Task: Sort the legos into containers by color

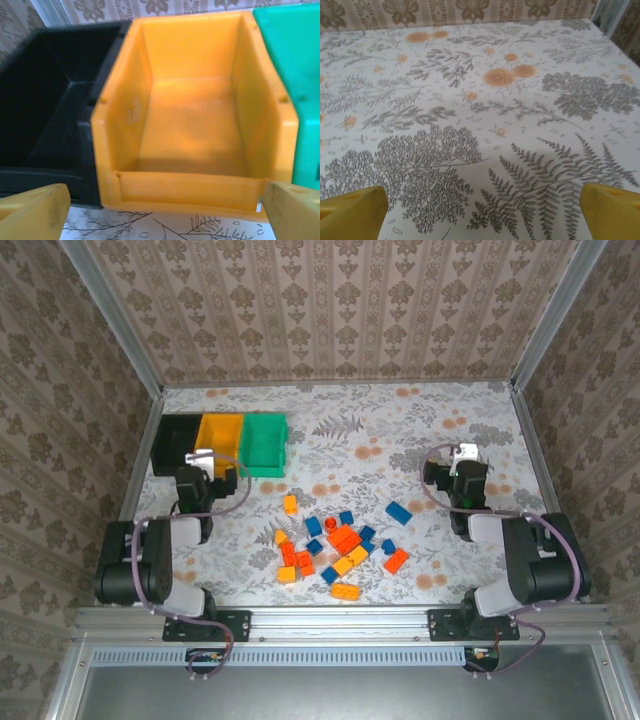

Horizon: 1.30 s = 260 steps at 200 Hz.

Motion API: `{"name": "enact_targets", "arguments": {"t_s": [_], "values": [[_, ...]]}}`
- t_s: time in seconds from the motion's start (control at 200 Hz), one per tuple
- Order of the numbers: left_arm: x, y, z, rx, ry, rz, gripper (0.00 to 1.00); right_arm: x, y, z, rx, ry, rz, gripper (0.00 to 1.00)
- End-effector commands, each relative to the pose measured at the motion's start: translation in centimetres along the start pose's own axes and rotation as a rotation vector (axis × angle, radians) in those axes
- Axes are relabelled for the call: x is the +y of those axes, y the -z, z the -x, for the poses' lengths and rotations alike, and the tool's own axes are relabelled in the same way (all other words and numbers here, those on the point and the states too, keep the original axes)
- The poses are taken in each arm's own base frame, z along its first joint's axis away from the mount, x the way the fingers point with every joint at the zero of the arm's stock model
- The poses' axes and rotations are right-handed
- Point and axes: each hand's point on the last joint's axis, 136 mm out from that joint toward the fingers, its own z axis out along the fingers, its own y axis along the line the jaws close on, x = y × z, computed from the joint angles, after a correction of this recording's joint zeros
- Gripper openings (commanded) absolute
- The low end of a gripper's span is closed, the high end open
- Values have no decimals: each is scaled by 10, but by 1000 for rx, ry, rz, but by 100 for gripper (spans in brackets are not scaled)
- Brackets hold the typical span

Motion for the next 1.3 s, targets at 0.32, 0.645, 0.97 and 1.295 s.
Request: {"name": "enact_targets", "arguments": {"t_s": [0.32,0.645,0.97,1.295], "values": [[52,75,131,-356,445,173,100,35,26,95,-25,-164,-170,100],[56,74,120,-208,908,-13,100,121,-5,49,321,-478,200,100],[-5,5,79,402,502,-67,84,147,0,16,472,-288,201,100],[-54,-47,60,524,195,-19,81,145,10,16,477,-263,220,100]]}}
